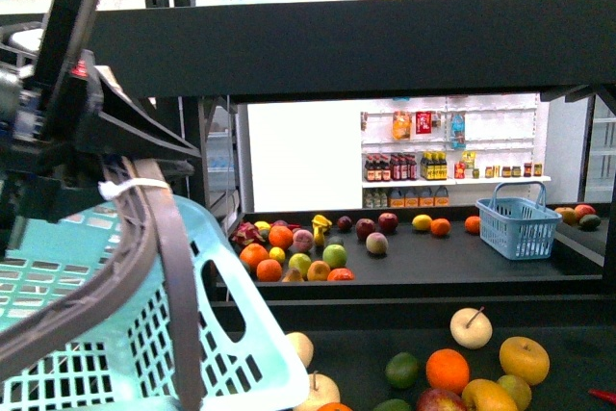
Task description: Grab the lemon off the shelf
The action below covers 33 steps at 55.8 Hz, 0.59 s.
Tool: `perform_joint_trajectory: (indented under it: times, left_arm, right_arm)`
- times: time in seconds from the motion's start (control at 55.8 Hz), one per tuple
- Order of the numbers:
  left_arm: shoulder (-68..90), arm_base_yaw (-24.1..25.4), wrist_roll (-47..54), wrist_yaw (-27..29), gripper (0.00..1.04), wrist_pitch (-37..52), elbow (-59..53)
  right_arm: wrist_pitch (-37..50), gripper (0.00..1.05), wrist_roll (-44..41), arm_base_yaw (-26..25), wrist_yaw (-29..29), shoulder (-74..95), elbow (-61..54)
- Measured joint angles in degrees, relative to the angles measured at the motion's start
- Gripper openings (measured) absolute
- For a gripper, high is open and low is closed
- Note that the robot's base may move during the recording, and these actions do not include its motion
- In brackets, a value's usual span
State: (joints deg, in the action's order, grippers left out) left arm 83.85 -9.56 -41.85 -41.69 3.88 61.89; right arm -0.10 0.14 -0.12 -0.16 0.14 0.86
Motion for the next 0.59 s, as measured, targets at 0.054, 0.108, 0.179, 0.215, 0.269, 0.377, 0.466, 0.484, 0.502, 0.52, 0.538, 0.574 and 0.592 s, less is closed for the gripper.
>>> perform_joint_trajectory:
  times: [0.054,0.108,0.179,0.215,0.269,0.377,0.466,0.484,0.502,0.52,0.538,0.574,0.592]
  left_arm:
    - [1.38,-1.53,-0.04,0.07,0.09,0.90,0.09]
    - [2.78,-2.91,0.00,0.46,0.09,1.07,0.39]
    - [4.50,-4.72,-0.24,0.74,0.09,1.40,1.05]
    - [5.35,-5.88,-0.37,0.79,0.09,1.75,1.49]
    - [6.19,-7.30,-0.46,0.85,0.09,2.32,2.08]
    - [7.39,-9.38,-0.68,1.09,0.09,3.26,3.21]
    - [8.46,-10.58,-0.70,1.29,0.09,3.80,4.28]
    - [8.68,-10.80,-0.70,1.38,0.09,3.80,4.46]
    - [9.05,-11.02,-0.70,1.40,0.09,3.85,4.74]
    - [9.20,-11.13,-0.68,1.40,0.09,3.87,4.83]
    - [9.49,-11.32,-0.68,1.40,0.09,3.96,4.98]
    - [9.99,-11.56,-0.68,1.44,0.09,4.11,5.09]
    - [10.25,-11.74,-0.68,1.49,0.09,4.17,5.16]
  right_arm:
    - [0.00,1.02,0.00,0.00,0.00,0.00,0.00]
    - [0.00,1.02,0.00,0.00,0.00,0.00,0.00]
    - [0.00,1.02,0.00,0.00,0.00,0.00,0.00]
    - [0.00,1.02,0.00,0.00,0.00,0.00,0.00]
    - [0.00,1.02,0.00,0.00,0.00,0.00,0.00]
    - [0.00,1.02,0.00,0.00,0.00,0.00,0.00]
    - [0.00,1.02,0.00,0.00,0.00,0.00,0.00]
    - [0.00,1.02,0.00,0.00,0.00,0.00,0.00]
    - [0.00,1.02,0.00,0.00,0.00,0.00,0.00]
    - [0.00,1.02,0.00,0.00,0.00,0.00,0.00]
    - [0.00,1.02,0.00,0.00,0.00,0.00,0.00]
    - [0.00,1.02,0.00,0.00,0.00,0.00,0.00]
    - [0.00,1.02,0.00,0.00,0.00,0.00,0.00]
